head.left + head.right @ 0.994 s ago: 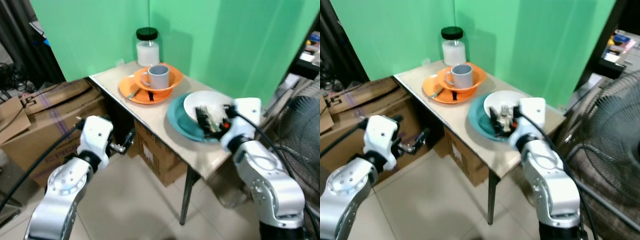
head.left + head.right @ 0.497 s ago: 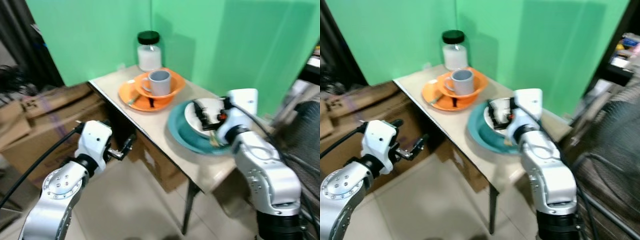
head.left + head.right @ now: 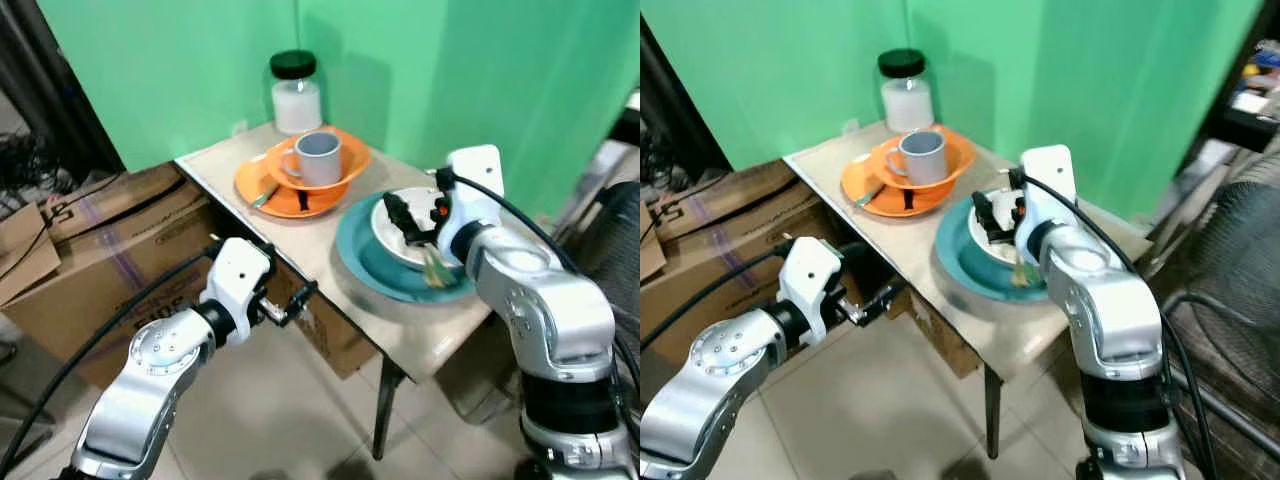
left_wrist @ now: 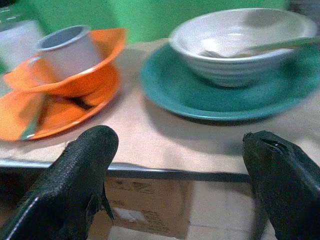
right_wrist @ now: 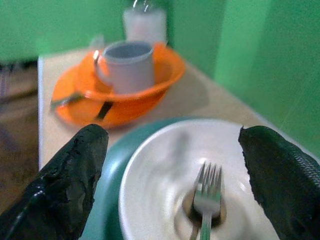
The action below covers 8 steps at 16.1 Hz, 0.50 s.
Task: Setting the table
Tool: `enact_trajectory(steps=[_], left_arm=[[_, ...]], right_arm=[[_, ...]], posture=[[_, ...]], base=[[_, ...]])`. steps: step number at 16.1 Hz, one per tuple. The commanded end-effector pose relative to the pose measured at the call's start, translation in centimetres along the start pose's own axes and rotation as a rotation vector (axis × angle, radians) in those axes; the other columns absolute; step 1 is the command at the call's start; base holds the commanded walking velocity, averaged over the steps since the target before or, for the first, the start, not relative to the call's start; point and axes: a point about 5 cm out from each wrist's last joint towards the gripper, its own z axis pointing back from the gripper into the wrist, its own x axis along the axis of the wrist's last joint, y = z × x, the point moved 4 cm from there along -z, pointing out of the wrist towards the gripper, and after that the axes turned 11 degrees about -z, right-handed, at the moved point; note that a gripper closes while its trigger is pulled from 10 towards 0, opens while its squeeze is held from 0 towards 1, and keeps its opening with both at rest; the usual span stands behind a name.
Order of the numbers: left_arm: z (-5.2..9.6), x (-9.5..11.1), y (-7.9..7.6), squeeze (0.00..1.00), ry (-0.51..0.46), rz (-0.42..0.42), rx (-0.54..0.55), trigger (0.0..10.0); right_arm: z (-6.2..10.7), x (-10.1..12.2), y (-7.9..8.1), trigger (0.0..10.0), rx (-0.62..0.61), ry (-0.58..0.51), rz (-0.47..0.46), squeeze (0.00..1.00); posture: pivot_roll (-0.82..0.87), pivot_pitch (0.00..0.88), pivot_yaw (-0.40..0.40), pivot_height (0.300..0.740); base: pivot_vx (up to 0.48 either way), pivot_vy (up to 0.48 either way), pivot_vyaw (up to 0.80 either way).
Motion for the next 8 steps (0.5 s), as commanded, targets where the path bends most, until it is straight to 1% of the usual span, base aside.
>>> enact_trajectory(steps=[1,2,3,4,5,8], left_arm=[[0.0,-0.2,-0.4,0.00,0.016,0.002,-0.036,10.0],[0.2,-0.5,-0.8,0.00,0.037,0.007,-0.063,10.0],[0.3,-0.6,-1.1,0.00,0.048,0.003,-0.086,10.0],[0.4,-0.5,-1.6,0.00,0.051,0.002,-0.122,10.0],[0.5,-0.3,-1.8,0.00,0.051,0.010,-0.136,10.0],[0.9,-0.4,-2.5,0.00,0.069,0.025,-0.211,10.0]], right_arm=[[-0.2,0.1,0.7,10.0,0.025,0.040,0.021,0.00],[-0.6,0.1,0.6,10.0,0.019,0.100,0.013,0.00],[-0.9,-0.1,0.6,10.0,0.019,0.136,0.002,0.00],[-1.0,-0.3,0.6,10.0,0.025,0.186,-0.018,0.00],[-1.1,-0.5,0.7,10.0,0.035,0.219,-0.023,0.00],[-2.2,-1.4,0.9,10.0,0.028,0.334,-0.010,0.00]], posture=[[0.02,0.000,0.084,0.740],[0.01,0.000,0.078,0.740],[0.02,0.000,0.070,0.740],[0.02,0.000,0.061,0.740],[0.01,0.000,0.060,0.740],[0.01,0.000,0.050,0.740]], base=[[0.000,0.000,0.00],[0.000,0.000,0.00],[0.000,0.000,0.00],[0.000,0.000,0.00],[0.000,0.000,0.00],[0.000,0.000,0.00]])
